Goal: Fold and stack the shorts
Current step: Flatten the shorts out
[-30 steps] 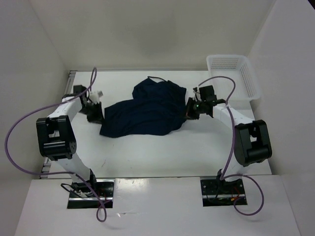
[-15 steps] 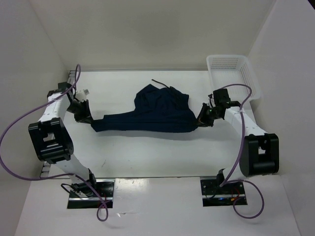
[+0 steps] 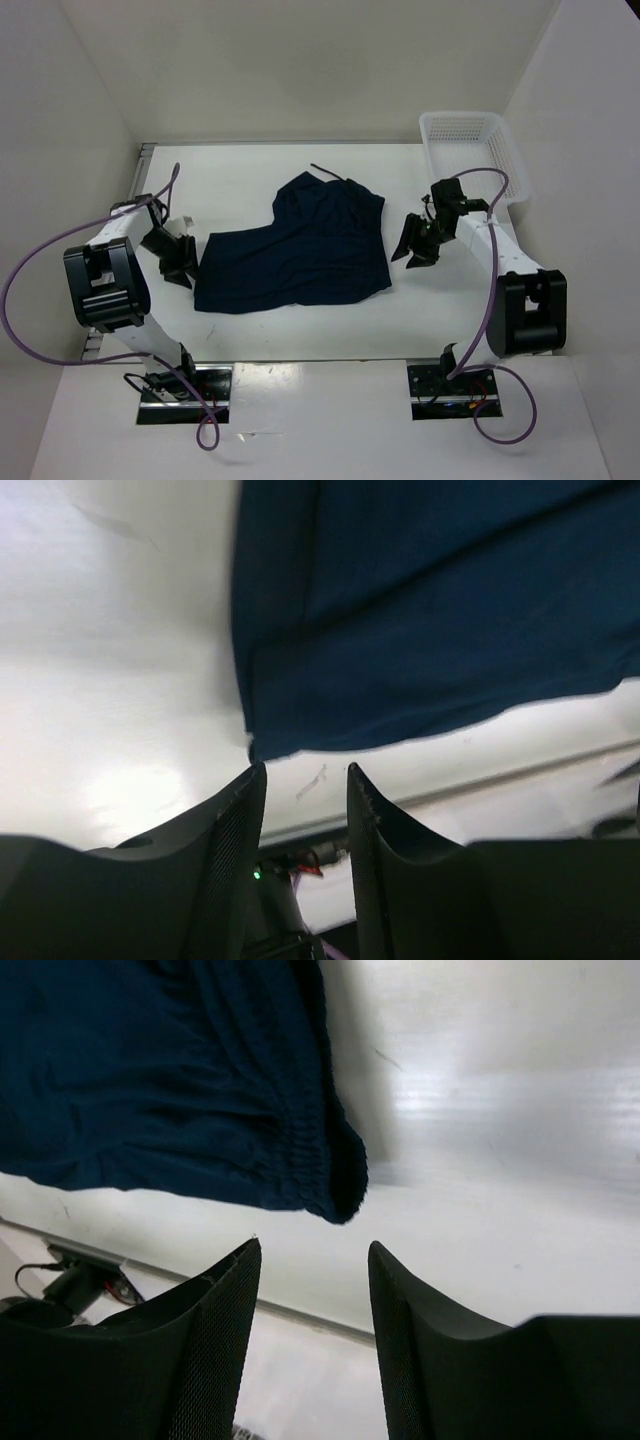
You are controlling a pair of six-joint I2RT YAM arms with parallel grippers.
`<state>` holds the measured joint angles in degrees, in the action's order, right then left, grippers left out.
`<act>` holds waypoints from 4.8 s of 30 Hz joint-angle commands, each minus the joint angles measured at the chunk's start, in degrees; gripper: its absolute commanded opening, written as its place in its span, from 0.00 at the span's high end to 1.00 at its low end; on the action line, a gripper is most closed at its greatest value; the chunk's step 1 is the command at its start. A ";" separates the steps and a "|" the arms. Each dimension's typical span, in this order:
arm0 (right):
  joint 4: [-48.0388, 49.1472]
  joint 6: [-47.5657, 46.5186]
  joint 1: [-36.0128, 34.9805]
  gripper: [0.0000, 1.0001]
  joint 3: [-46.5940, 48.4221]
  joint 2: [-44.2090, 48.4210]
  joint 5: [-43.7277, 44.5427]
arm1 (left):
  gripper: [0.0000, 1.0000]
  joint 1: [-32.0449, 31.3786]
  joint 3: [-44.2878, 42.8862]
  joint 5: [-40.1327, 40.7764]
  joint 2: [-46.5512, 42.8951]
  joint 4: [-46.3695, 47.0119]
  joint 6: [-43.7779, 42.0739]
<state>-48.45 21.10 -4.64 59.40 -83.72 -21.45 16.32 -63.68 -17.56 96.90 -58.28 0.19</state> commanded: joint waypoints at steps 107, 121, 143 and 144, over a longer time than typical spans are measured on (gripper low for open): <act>26.30 3.95 -14.52 1.00 28.05 -30.80 8.53 | 0.74 -37.49 -27.30 4.65 18.59 19.88 -0.19; 26.39 5.44 -13.29 1.00 21.91 -30.18 10.47 | 0.35 -29.24 -43.02 -4.32 16.92 22.76 -0.19; 25.86 4.91 -13.29 1.00 21.90 -28.61 11.61 | 0.77 -30.91 -51.10 -1.25 31.95 13.46 -0.19; 25.86 4.91 -13.29 1.00 21.90 -28.60 11.61 | 0.83 -30.91 -51.10 -1.25 31.94 13.46 -0.19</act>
<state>-23.70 26.30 -18.11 81.52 -116.33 -10.92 -14.35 -114.41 -18.06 129.29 -43.92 0.21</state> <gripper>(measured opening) 0.167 0.203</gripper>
